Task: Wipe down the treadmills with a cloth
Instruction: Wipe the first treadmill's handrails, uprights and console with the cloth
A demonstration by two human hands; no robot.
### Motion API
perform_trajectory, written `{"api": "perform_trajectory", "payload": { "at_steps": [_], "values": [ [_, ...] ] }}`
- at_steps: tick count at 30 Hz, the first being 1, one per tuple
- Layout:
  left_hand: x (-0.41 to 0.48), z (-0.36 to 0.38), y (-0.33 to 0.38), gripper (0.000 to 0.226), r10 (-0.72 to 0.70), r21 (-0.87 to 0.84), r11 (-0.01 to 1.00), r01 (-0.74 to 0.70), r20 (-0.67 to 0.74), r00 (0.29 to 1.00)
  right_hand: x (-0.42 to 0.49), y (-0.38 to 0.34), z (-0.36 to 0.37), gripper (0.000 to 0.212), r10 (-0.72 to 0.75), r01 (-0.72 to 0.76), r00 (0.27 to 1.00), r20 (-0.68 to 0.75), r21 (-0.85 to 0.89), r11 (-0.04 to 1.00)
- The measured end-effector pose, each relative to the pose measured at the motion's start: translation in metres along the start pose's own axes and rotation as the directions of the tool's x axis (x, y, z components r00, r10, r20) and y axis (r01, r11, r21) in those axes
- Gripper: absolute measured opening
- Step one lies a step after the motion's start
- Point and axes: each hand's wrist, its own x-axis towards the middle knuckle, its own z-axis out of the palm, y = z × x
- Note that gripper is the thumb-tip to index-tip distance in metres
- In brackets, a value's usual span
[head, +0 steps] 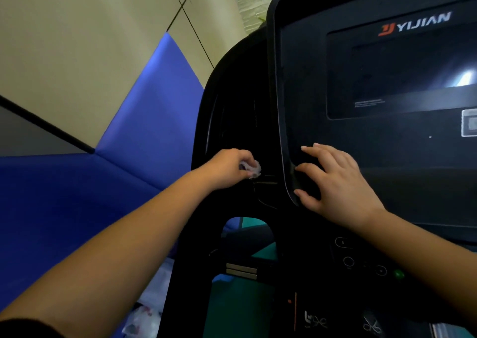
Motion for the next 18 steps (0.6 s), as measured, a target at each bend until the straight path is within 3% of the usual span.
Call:
{"api": "perform_trajectory", "payload": {
  "at_steps": [2,4,5,7,8,9,11,13,18],
  "values": [
    [0.0,-0.012,-0.008,0.024,-0.03,0.042,0.999,0.03,-0.015,0.999,0.0,-0.001,-0.001,0.046,0.001,-0.001,1.0,0.007,-0.002,1.0],
    [-0.003,-0.023,-0.011,0.023,-0.035,-0.009,0.999,0.034,-0.249,0.968,-0.001,-0.001,-0.001,0.045,0.002,-0.002,1.0,0.008,-0.005,1.0],
    [-0.005,-0.028,-0.012,0.024,-0.022,-0.04,0.999,0.004,-0.456,0.89,-0.001,-0.001,-0.001,0.045,0.003,-0.003,1.0,0.004,-0.009,1.0],
    [-0.011,-0.032,-0.014,0.024,-0.018,-0.048,0.998,-0.03,-0.78,0.626,-0.001,-0.001,-0.001,0.045,0.006,-0.006,1.0,-0.003,-0.012,1.0],
    [-0.015,-0.029,-0.015,0.025,-0.052,-0.078,0.997,-0.026,-0.845,0.532,-0.001,-0.001,0.0,0.045,0.004,-0.004,1.0,-0.005,-0.009,1.0],
    [-0.015,-0.022,-0.02,0.026,-0.098,-0.114,0.993,-0.001,-0.863,0.496,-0.001,0.0,0.0,0.045,0.001,-0.001,1.0,-0.008,-0.007,1.0],
    [-0.011,-0.002,-0.029,0.033,-0.188,-0.205,0.978,0.036,-0.796,0.575,0.0,0.0,0.001,0.045,-0.007,0.006,1.0,-0.021,-0.008,1.0],
    [-0.005,0.015,-0.039,0.05,-0.128,-0.093,0.992,0.089,-0.762,0.635,-0.001,0.001,0.002,0.044,-0.012,0.012,1.0,-0.027,-0.003,1.0],
    [0.038,-0.026,-0.044,0.055,-0.126,-0.099,0.992,0.078,-0.763,0.634,0.0,0.001,0.003,0.044,-0.011,0.011,0.999,-0.038,-0.001,1.0]
  ]
}}
